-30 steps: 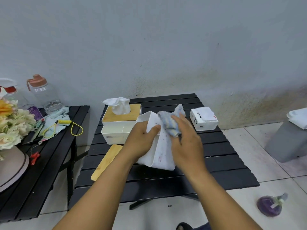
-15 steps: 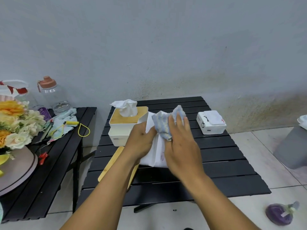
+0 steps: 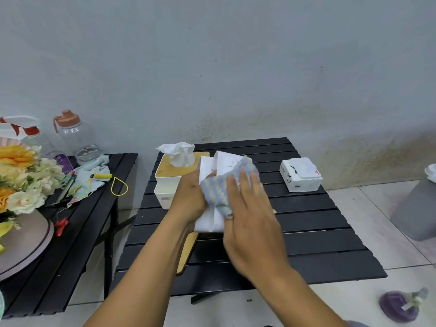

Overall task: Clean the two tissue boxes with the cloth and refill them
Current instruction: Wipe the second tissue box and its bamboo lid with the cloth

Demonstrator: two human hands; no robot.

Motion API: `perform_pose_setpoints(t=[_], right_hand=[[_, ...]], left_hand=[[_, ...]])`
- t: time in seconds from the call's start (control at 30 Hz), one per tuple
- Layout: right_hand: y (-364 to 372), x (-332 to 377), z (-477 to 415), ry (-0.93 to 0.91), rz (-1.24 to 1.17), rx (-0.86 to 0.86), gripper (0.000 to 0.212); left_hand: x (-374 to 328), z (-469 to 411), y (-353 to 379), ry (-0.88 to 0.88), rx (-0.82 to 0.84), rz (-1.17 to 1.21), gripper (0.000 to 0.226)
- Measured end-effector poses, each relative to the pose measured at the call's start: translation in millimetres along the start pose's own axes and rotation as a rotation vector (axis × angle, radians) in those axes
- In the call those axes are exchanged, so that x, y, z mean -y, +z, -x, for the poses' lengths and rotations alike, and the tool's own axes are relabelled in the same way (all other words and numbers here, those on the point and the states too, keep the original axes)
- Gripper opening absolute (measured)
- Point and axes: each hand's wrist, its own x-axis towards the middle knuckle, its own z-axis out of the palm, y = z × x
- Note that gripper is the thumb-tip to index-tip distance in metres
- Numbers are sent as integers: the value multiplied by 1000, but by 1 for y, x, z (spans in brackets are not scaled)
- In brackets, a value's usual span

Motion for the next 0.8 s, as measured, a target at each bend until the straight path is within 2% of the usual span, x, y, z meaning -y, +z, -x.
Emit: perform_pose_setpoints(t=[0.13,0.23,0.3,0.4,0.47,0.5,0.53,0.57,0.63,0.7,0.8], right_hand=[[-4,3,0,-72,19,34,63],[-15,-6,-42,66,-17,87,61],[-17,-5,-55,96,-18,94,61],[-7,19,-31,-29,44,20,67],[-2,32,-10,-99,75,10,68],[-1,34,-9,-110,85,4,67],[-1,33,-14,-110,83,-6,68],[-3,32,-23,-100,74,-10,69],[-12,28,-47,-52,54,15,69],[-22,25,-72,6,48,119,67],[-27,29,-81,-21,58,130,81]], left_hand=[[-1,-3,-5,14,34,-1,20],[-1,3,-1,-18,16,15,20],[-9,9,-2,-41,-8,43,23],[-5,7,-9,-92,50,116,34],[1,16,-14,-157,-61,158,27],[3,18,-15,-149,-111,45,17],[4,14,-14,-82,-118,34,13],[-2,9,-13,-33,-79,-3,20],[-2,5,-16,39,-57,-5,10],[-2,1,-12,69,-50,1,20],[-6,1,-8,67,-55,25,23]])
